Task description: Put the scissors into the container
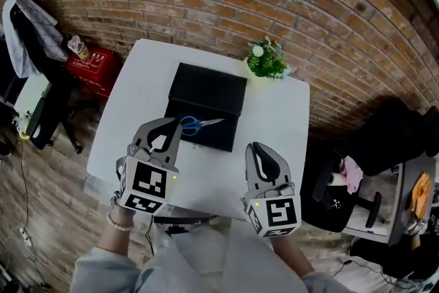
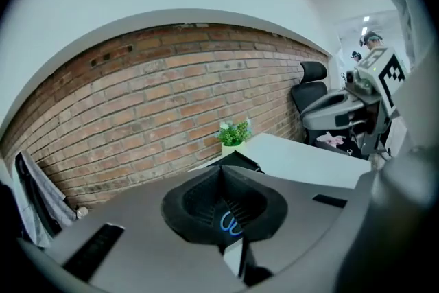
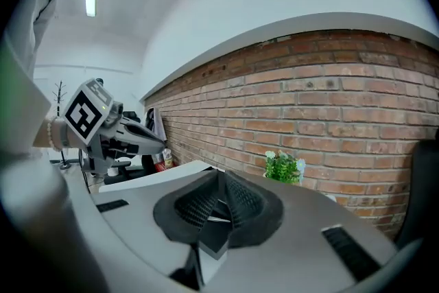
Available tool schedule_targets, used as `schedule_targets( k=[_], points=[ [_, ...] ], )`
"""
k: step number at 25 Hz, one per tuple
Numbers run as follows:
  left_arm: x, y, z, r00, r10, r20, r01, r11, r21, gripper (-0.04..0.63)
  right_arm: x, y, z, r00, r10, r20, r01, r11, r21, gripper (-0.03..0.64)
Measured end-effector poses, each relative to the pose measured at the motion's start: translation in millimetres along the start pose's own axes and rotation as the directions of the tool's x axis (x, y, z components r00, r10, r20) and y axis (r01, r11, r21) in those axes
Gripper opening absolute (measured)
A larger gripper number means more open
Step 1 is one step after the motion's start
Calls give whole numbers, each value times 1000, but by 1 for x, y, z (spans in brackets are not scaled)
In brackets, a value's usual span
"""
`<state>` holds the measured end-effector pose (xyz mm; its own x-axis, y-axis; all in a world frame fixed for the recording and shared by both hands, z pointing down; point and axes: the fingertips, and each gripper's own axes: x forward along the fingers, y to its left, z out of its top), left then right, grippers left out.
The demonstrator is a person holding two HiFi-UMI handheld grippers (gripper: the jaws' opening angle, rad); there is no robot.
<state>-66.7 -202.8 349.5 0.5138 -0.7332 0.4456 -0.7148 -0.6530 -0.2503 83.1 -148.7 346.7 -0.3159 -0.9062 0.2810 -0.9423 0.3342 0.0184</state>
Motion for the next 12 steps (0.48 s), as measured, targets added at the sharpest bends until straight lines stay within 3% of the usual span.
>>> schedule_targets(
  k=[12],
  points=[
    [-66, 4, 31, 979, 149, 138, -132, 984, -123, 18, 1, 17, 32, 993, 100, 54, -97, 994, -57, 57]
  ],
)
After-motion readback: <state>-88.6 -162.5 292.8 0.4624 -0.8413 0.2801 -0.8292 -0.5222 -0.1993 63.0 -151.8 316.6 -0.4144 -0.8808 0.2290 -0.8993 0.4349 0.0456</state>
